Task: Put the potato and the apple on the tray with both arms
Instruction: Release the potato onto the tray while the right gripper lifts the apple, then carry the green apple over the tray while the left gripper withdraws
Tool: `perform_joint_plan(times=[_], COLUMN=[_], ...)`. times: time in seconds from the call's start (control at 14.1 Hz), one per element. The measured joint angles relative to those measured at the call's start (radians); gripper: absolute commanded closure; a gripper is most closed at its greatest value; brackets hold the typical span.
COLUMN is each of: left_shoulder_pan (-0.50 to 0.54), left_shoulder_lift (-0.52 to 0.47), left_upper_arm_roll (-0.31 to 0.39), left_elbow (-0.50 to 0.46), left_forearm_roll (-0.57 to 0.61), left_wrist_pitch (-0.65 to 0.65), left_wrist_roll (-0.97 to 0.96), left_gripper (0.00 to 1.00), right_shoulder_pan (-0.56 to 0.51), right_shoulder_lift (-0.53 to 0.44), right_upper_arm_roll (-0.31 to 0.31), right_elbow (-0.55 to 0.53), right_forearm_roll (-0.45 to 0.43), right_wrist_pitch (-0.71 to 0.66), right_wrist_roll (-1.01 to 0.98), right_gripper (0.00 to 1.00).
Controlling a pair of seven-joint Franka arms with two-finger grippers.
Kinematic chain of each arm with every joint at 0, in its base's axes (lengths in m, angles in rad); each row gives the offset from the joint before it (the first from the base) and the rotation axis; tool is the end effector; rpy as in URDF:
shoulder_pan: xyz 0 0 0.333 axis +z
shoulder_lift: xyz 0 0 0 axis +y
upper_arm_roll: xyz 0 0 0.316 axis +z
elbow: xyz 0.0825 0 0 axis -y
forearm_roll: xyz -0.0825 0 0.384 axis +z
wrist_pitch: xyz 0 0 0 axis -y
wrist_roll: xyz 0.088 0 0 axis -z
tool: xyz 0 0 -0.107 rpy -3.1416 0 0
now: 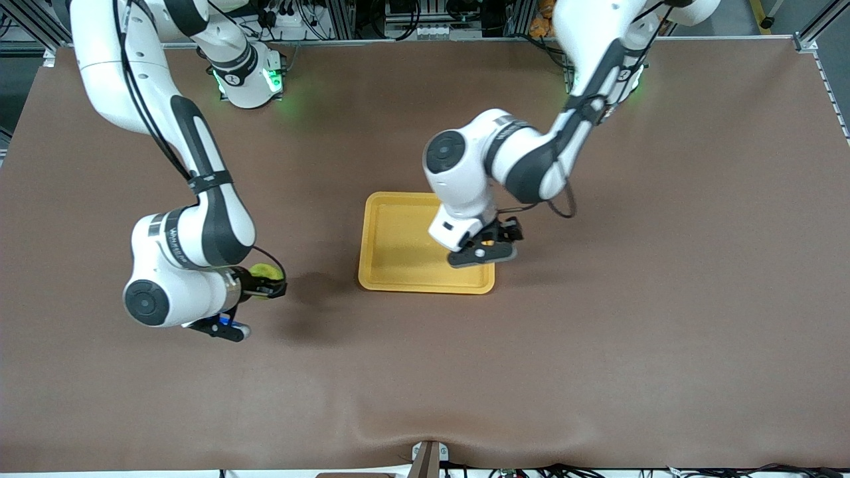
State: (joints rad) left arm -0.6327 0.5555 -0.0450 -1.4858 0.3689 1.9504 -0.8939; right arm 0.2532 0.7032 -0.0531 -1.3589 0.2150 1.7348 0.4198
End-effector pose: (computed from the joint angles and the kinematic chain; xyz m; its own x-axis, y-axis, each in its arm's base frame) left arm 0.5606 -0.4138 0.3466 0.9853 0.0445 0.1648 0.0889 -0.9580 -0.2727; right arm 0.6753 0.1640 0.2844 0.8972 -0.2590 -0.3577 -0.2809 -0.9597 -0.0096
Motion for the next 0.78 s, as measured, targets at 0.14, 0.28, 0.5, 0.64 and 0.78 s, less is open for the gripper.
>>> perform_joint_plan(times=[0.14,0.28,0.5,0.64,0.78], left_shoulder_pan=[0.089,0.182,0.292,0.35,0.401], left_shoulder_lift=[-0.039,-0.073,-0.146,-0.207,-0.272], left_upper_arm_roll=[0.0,0.0,0.0,-0.001,-0.001], left_elbow=[-0.001,-0.001,-0.001,-0.004,-0.019], left_forearm_roll=[-0.019,-0.047,-0.101,-0.137,-0.171], left_wrist_pitch=[-0.022,-0.042,-0.072,-0.119,-0.164], left_wrist_roll=[0.106,0.219,0.344,0.429,0.513], left_gripper=[0.0,0.0,0.0,0.0,0.0], right_shoulder_pan=[0.029,0.071,0.151,0.184,0.211], right_shoulder_lift=[0.0,0.0,0.0,0.0,0.0], right_upper_arm_roll=[0.001,0.003,0.004,0.004,0.004], right_elbow=[-0.001,-0.001,-0.002,-0.01,-0.023], right_forearm_roll=[0.005,0.008,0.008,0.017,0.056], right_wrist_pitch=[0.0,0.0,0.001,0.002,0.01], right_wrist_roll=[0.046,0.106,0.187,0.218,0.231], right_gripper=[1.0,1.0,1.0,1.0,1.0])
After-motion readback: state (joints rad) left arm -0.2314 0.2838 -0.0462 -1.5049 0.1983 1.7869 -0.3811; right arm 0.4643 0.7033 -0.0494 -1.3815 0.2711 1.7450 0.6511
